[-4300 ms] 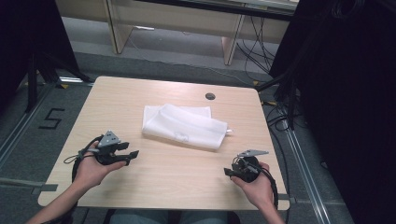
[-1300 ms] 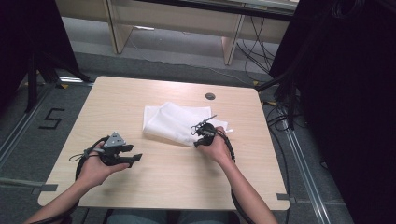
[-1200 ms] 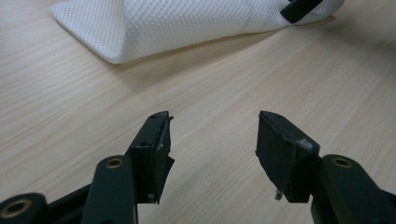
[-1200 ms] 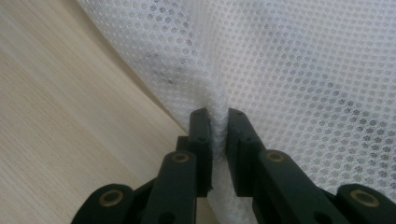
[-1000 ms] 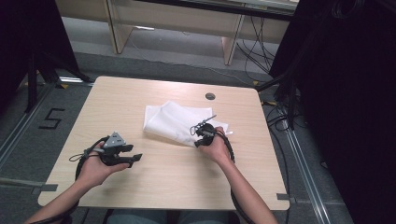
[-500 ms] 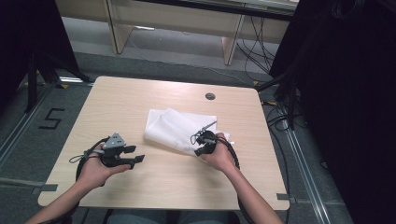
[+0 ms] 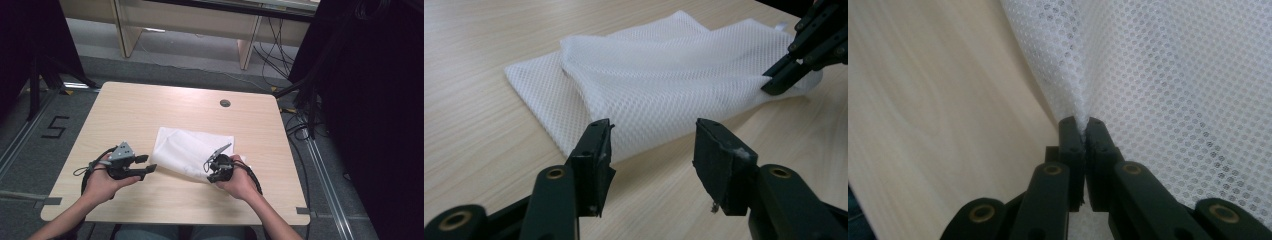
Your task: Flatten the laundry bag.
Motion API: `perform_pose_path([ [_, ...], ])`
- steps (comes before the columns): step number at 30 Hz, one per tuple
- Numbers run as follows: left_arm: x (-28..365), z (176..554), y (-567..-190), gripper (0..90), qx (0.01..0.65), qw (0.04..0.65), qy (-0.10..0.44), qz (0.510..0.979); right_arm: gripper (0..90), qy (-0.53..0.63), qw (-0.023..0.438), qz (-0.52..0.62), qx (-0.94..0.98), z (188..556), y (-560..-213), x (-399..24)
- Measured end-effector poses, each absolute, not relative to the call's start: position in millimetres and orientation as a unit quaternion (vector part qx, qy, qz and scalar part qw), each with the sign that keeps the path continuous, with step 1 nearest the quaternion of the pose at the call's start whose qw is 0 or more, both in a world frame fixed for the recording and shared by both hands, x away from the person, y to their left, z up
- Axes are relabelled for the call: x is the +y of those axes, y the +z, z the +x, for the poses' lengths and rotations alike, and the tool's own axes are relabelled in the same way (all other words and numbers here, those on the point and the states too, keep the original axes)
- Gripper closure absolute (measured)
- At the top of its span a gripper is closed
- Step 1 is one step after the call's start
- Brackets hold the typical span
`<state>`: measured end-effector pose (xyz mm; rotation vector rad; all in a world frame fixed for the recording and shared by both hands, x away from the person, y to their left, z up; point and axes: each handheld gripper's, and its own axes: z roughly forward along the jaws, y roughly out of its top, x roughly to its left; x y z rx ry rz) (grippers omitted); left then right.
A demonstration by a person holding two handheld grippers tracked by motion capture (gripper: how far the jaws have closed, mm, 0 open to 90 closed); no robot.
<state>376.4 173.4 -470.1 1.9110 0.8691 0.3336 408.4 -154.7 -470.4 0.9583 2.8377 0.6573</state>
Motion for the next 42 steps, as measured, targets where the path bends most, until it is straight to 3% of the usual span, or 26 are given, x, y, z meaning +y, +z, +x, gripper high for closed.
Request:
perform_pose_path([
  [8,169,374,-469,55.2,0.351,0.488,0.124,0.789,87.8,0.208,0.014,0.288,0.935,387,-470,-155],
  [12,164,372,-470,59.2,0.342,0.485,0.115,0.796,78.3,0.231,0.014,0.296,0.927,387,-461,-159],
  [15,159,372,-473,63.8,0.330,0.478,0.107,0.807,64.8,0.272,0.035,0.317,0.908,392,-441,-162],
  [24,148,371,-484,67.8,0.317,0.447,0.087,0.832,50.2,0.263,0.080,0.381,0.883,431,-432,-173],
  [37,147,375,-491,68.1,0.302,0.421,0.084,0.851,45.5,0.220,0.085,0.393,0.889,479,-471,-167],
  [42,148,376,-492,66.8,0.294,0.411,0.083,0.859,50.3,0.212,0.089,0.389,0.892,484,-478,-164],
])
